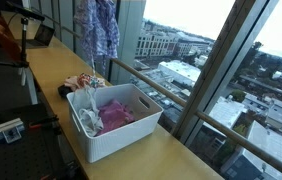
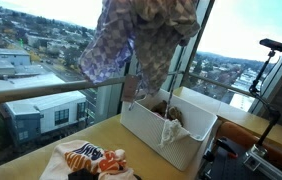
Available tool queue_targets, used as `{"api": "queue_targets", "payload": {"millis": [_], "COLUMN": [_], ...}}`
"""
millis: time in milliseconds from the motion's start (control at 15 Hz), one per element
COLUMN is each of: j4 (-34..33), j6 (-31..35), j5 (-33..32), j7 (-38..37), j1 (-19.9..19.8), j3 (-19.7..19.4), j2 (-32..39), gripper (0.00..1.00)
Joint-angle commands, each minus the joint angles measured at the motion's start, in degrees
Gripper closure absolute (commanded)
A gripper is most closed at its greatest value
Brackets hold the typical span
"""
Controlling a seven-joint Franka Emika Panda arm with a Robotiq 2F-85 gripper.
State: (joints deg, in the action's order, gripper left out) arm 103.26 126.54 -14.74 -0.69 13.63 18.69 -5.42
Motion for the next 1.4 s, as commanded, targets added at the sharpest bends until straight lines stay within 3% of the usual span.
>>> {"api": "queue_targets", "payload": {"millis": [0, 733, 1333], "j4": [-6.54, -20.27, -9.17], "j6": [-2.84, -7.99, -5.08], "j5": [-4.61, -8.52, -6.44], "j7": [-4.8, -6.6, -6.32], "j1": [3.17, 14.24, 11.78], "j3": [2.85, 1.26, -3.35], "j2": [8.4, 24.35, 23.44], "gripper": [0.97, 0.97, 0.97]}}
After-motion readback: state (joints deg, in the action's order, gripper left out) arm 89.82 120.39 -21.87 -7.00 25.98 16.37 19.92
